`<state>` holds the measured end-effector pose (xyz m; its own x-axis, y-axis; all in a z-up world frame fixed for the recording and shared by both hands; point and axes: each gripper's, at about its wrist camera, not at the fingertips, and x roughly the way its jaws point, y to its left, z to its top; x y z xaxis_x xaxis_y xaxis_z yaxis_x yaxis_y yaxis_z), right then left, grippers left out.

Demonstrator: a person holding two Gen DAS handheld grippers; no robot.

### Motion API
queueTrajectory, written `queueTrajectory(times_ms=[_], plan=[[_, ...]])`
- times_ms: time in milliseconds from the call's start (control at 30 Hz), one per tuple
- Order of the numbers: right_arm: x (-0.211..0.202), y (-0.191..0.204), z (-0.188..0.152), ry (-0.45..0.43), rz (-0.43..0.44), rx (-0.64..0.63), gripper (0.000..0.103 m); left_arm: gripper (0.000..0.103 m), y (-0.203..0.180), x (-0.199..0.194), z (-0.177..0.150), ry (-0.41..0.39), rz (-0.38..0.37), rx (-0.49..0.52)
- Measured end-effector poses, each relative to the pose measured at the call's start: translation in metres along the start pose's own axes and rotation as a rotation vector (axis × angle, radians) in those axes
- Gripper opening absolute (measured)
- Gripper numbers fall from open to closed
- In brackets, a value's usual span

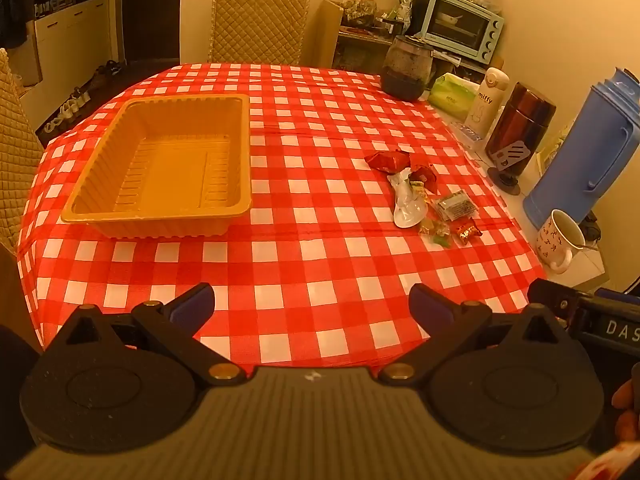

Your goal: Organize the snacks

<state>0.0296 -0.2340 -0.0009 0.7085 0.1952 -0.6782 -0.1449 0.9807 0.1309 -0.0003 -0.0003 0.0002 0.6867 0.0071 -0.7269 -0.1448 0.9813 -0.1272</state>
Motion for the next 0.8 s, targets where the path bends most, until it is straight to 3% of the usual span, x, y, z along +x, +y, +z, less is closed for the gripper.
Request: queueTrajectory(times_ms=[267, 300, 800], plan=[[0.000, 0.000, -0.001, -0.002, -0.004, -0.004, 0.103, 0.103, -0.012, 0.003, -0.001, -0.023, 0.003, 0.036], [0.000, 0.000, -0.001, -0.003, -0.005, -0.003, 0.103, 0.103, -0.004, -0.001, 0.001, -0.010, -0.007, -0.006], [0.001, 0.001, -0.001, 0.000, -0.007, -0.008, 0.103, 0.103, -0.001, -0.006, 0.001, -0.023, -0.016, -0.004]])
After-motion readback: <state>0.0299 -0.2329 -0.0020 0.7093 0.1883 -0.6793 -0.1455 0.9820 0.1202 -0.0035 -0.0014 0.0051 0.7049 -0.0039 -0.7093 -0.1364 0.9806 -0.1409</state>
